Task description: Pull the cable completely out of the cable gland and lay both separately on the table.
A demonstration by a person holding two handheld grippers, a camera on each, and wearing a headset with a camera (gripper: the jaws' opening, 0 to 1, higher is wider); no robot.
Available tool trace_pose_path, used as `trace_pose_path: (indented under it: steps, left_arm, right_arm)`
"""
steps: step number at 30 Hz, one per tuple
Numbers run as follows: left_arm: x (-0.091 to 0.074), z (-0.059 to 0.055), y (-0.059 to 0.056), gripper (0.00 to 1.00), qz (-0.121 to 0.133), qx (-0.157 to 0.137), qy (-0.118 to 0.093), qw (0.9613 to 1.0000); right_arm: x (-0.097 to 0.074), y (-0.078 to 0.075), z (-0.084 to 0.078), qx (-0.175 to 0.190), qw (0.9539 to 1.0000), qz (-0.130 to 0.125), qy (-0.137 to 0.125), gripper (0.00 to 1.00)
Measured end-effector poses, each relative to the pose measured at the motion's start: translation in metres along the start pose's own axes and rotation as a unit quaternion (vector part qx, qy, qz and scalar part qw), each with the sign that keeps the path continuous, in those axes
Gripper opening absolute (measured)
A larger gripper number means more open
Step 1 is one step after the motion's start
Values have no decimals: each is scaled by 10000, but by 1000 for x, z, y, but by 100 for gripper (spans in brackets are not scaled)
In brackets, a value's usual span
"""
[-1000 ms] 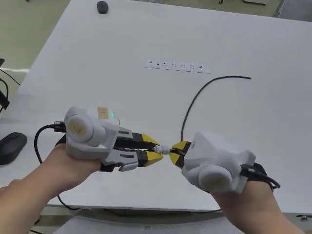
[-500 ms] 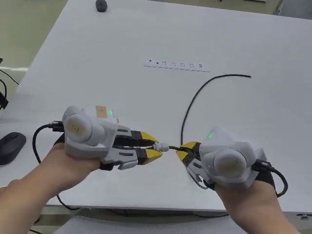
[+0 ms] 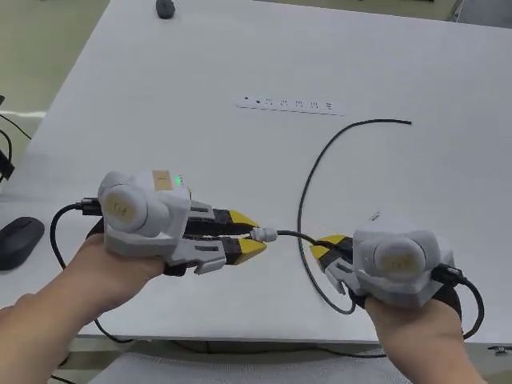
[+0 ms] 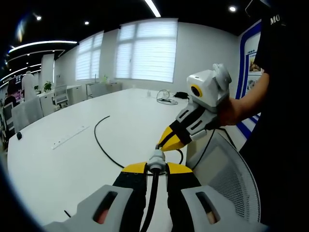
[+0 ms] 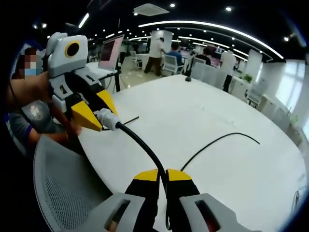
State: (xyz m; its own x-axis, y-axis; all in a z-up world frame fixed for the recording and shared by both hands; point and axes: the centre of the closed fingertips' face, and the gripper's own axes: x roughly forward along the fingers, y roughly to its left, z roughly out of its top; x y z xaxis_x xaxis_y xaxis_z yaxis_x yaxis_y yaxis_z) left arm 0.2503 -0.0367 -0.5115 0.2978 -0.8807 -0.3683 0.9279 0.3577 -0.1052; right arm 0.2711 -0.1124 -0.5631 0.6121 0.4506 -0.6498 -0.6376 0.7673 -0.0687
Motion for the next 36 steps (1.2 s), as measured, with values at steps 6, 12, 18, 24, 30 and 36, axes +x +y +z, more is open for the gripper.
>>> trace_pose_path:
  steps: [6,12,18,24,30,36]
  left_arm:
    - [1,-2,1,15,36,14,27,10000]
    - [3,-4,0,15,30,31,91,9999]
    - [2,-4,2,15,47,-3,90,9999]
    - [2,-2,5,15,71,-59,51,9999]
    - [4,-2,5,15,38,-73,67,9999]
    - [4,-3,4,15,25,-7,105,9999]
  right_arm:
    - [4,-9,-22,821,9965,-64,162,0]
    - [2,-9,-24,597,9981,-61,138,0]
    - [-4,-12,-18,238,9996,-171,54,1]
    - [-16,-8,10,-425,9987,-212,-167,11]
    - [-16,27,36,-1567,9873,228,-89,14]
    - [-8,41,57,-2425,9698,274,2,12]
